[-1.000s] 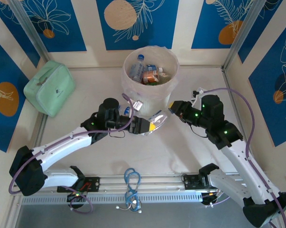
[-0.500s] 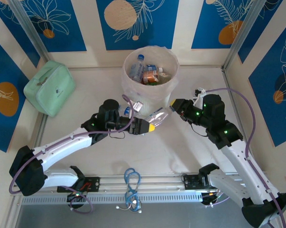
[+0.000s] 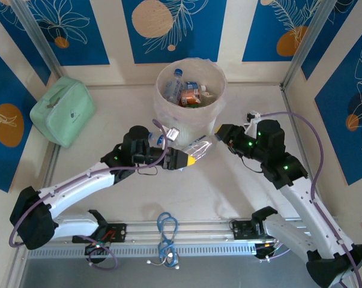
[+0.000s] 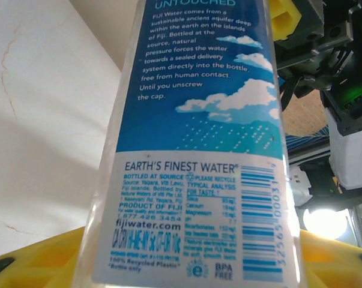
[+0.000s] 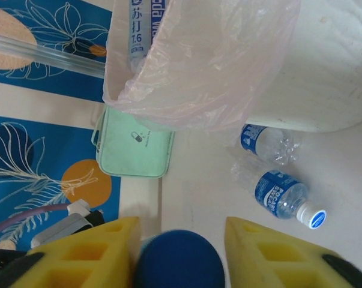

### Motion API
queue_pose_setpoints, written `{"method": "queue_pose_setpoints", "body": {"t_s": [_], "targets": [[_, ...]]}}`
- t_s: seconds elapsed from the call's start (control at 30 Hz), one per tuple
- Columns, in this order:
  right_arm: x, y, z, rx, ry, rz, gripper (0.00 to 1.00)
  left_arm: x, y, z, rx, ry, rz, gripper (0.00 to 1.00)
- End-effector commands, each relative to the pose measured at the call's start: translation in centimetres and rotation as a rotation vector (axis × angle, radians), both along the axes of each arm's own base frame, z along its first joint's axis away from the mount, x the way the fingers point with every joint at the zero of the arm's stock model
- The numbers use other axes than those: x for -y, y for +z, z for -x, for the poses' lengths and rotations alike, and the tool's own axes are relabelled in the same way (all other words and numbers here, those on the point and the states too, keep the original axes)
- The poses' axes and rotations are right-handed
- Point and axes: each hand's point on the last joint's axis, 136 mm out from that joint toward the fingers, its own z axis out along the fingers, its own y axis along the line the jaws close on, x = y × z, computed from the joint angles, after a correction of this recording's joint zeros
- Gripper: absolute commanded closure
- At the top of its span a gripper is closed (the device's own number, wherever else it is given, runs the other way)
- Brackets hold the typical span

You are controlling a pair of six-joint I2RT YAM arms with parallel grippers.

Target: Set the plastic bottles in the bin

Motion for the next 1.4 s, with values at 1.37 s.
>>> {"method": "queue_pose_setpoints", "body": {"t_s": [1.37], "targets": [[7.1, -4.7, 5.7, -0.207, -0.193, 0.121, 0.23, 1.1, 7.3, -24.4, 0.38, 0.646, -0.617, 0.49]]}}
